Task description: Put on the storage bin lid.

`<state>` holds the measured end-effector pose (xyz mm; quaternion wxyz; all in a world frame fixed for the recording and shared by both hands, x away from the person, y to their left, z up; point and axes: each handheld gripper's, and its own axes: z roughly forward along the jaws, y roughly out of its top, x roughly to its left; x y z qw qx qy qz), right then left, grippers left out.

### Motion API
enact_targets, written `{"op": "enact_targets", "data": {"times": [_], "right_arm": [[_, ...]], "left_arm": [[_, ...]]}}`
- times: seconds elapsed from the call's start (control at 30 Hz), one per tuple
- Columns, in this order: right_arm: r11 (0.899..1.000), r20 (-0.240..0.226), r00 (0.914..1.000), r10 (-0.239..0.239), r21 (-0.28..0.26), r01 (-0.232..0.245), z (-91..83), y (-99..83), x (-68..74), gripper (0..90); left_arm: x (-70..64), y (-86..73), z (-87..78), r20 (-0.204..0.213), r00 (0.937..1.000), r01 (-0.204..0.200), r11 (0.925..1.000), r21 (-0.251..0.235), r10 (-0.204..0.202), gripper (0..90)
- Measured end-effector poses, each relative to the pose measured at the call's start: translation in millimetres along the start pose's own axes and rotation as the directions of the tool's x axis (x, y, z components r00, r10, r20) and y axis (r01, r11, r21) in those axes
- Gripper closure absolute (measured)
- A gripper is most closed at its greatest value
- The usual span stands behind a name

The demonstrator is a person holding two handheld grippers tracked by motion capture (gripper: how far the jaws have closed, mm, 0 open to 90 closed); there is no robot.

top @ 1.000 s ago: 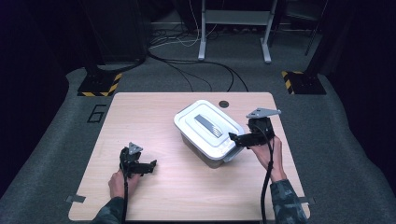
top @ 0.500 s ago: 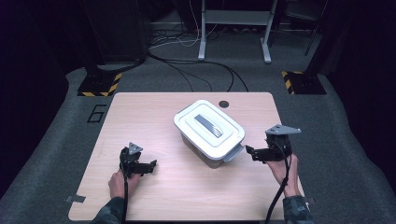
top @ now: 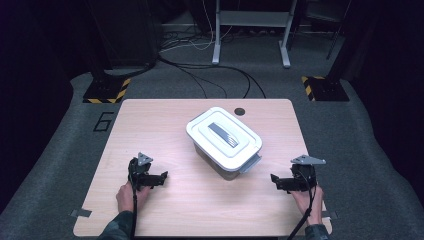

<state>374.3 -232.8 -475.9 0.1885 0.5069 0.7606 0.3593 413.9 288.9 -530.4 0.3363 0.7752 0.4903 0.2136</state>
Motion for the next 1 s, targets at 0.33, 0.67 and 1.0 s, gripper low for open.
{"op": "enact_targets", "data": {"times": [0.33, 0.67, 1.0], "right_arm": [[1.0, 0.077, 0.9967, 0.026, 0.015, -0.027, 11.3, -37.2, -11.9, 0.3], [0.999, 0.127, 0.9919, -0.01, 0.053, 0.003, 23.4, -45.9, -13.1, 0.0], [1.0, 0.117, 0.9931, -0.002, 0.032, -0.002, 23.4, -49.3, -15.0, 0.0]], "left_arm": [[0.0, 0.0, 0.0, 0.0, 1.0, 0.0, 1.0, 0.0, 0.0, 4.0], [0.0, 0.0, 0.0, 0.0, 1.0, 0.0, 1.0, 0.0, 0.0, 4.0], [0.0, -0.1, -0.2, 0.0, 1.0, -0.003, 1.0, 0.002, 0.003, 4.0]]}}
